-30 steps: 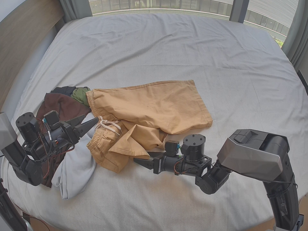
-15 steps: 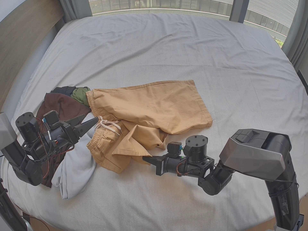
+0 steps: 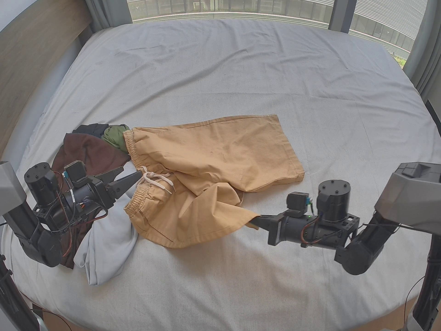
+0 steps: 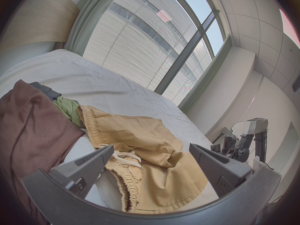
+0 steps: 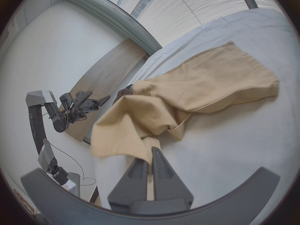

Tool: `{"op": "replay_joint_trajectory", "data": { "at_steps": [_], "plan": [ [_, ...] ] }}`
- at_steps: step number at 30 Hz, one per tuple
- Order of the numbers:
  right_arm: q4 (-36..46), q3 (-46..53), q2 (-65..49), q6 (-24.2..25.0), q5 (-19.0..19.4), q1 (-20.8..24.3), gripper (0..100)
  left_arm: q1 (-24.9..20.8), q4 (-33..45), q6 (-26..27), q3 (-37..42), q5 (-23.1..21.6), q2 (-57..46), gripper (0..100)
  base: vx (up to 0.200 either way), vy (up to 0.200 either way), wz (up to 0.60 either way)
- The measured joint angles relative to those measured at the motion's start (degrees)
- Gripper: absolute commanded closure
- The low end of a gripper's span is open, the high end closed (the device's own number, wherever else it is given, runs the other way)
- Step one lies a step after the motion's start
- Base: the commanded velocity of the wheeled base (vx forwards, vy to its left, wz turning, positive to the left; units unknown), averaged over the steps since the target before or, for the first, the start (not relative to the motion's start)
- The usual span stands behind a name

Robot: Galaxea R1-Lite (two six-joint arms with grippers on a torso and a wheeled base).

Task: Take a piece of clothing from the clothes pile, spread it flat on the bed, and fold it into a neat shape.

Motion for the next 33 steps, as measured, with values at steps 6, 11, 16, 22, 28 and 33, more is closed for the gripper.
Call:
{"op": "replay_joint_trajectory", "data": {
  "at_steps": [6, 11, 16, 22, 28, 33],
  "plan": [
    [0.02, 5.02, -4.61, -2.57, -0.16, -4.40, 100, -0.11, -0.01, 0.02, 0.06, 0.00, 0.39, 0, 0.000, 0.000, 0.00],
    [-0.05, 6.46, -6.25, -4.68, -0.66, -6.95, 100, -0.22, -0.01, 0.00, 0.17, 0.00, 0.57, 0, 0.000, 0.000, 0.00],
    [-0.05, 7.45, -8.16, -5.63, -1.78, -8.35, 100, -0.22, -0.01, 0.00, 0.28, 0.05, 0.63, 0, 0.000, 0.000, 0.00],
    [-0.05, 9.98, -10.53, -7.25, -2.66, -10.01, 100, -0.46, -0.01, 0.05, 0.55, 0.07, 0.88, 0, 0.000, 0.000, 0.00],
    [-0.06, 10.67, -11.52, -9.02, -3.34, -12.79, 100, -0.82, 0.00, 0.11, 0.91, 0.07, 1.10, 0, 0.000, 0.000, 0.00],
    [-0.16, 10.46, -11.86, -9.85, -3.36, -13.84, 100, -0.88, -0.01, 0.07, 0.91, 0.07, 1.18, 0, 0.000, 0.000, 0.00]
  ]
}}
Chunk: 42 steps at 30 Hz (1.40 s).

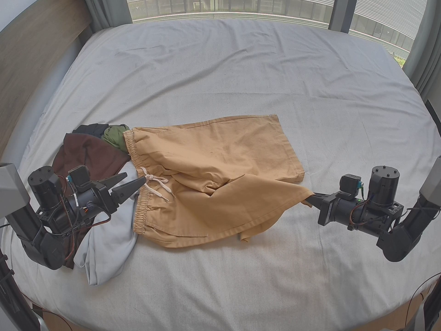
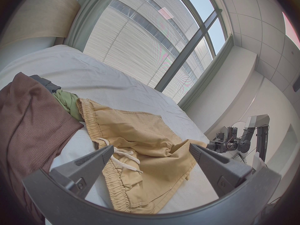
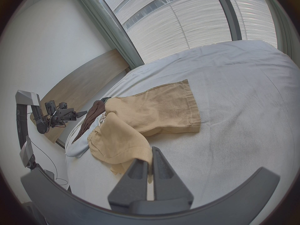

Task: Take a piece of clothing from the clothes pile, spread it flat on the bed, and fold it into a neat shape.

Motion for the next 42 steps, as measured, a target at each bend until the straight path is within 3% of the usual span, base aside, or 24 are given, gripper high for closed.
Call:
{"op": "replay_joint_trajectory", "data": {
  "at_steps": [18, 27, 42],
  "plan": [
    [-0.33, 0.79, -3.35, -0.55, -1.56, 2.34, 100, -0.05, 0.01, -0.07, 0.16, 0.00, 0.06, 0, 0.000, 0.000, 0.00],
    [-1.68, 5.18, -2.08, -0.60, -1.54, 7.97, 100, 0.00, 0.00, -0.09, 0.24, 0.00, 0.13, 0, 0.000, 0.000, 0.00],
    [-15.06, 2.32, 7.14, 1.01, -1.38, 16.85, 100, -0.05, 0.01, -0.07, 0.80, 0.00, 0.26, 0, 0.000, 0.000, 0.00]
  ]
}}
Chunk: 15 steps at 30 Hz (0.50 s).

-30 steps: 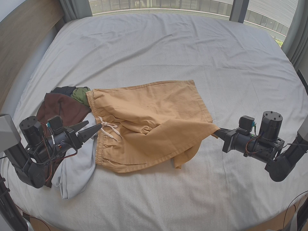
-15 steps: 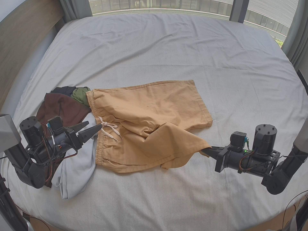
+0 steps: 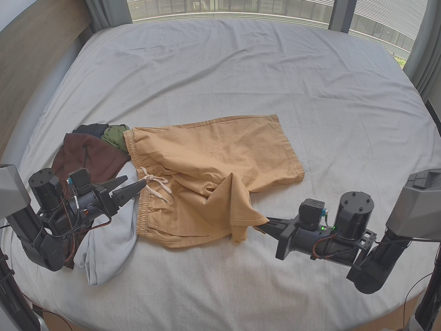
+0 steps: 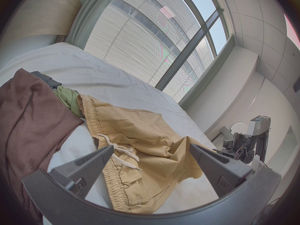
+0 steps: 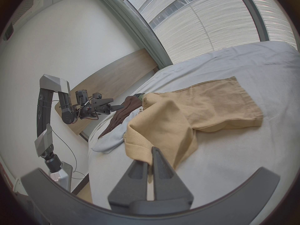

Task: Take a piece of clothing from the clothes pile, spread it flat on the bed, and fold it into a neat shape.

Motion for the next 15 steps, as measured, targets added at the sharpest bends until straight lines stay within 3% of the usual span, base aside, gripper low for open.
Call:
{"op": "replay_joint_trajectory", "data": {
  "at_steps": [7, 15],
  "plan": [
    [-1.91, -9.33, 7.19, 5.95, 0.20, 4.19, 100, 0.05, -0.01, 0.00, 0.02, -0.02, 0.00, 0, 0.000, 0.000, 0.00],
    [-1.67, -15.88, 13.34, 8.73, 0.55, 7.50, 100, 0.11, 0.00, 0.00, 0.00, -0.05, 0.00, 0, 0.000, 0.000, 0.00]
  ]
}}
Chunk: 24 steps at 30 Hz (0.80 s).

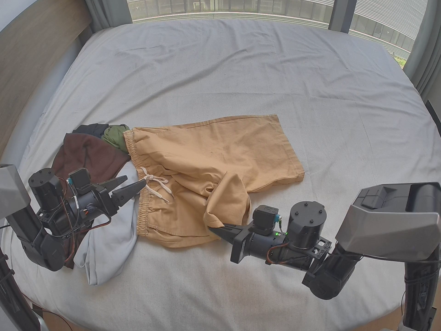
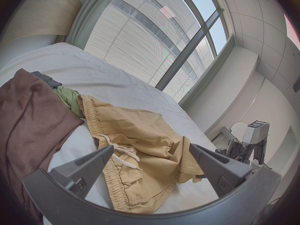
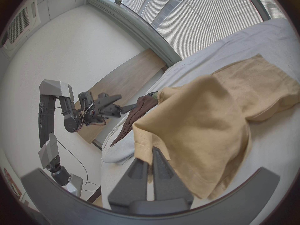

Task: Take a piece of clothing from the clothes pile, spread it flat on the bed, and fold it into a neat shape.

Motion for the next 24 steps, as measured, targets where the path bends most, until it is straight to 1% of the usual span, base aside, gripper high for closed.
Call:
{"op": "replay_joint_trajectory", "data": {
  "at_steps": [5, 6, 15, 20, 24],
  "plan": [
    [0.05, -0.57, 1.55, 1.13, 0.52, 0.63, 100, -0.06, 0.00, 0.02, 0.00, -0.05, 0.00, 0, 0.000, 0.000, 0.00],
    [0.09, -0.68, 1.79, 1.34, 0.59, 0.80, 0, -0.06, -0.01, 0.00, 0.00, -0.05, 0.02, 0, 0.000, 0.000, 0.00],
    [-0.83, -0.74, 2.46, 2.04, 0.22, 1.05, 0, -0.15, 0.00, 0.02, 0.00, -0.05, 0.09, 0, 0.000, 0.000, 0.00],
    [-1.38, 4.00, 0.61, 2.26, 0.04, 1.01, 0, -0.15, 0.00, 0.00, 0.00, -0.05, 0.09, 0, 0.000, 0.000, 0.00],
    [-1.56, 9.75, -2.44, 2.34, -1.00, 0.52, 0, -0.15, -0.01, 0.05, 0.00, -0.05, 0.22, 0, 0.000, 0.000, 0.00]
  ]
}}
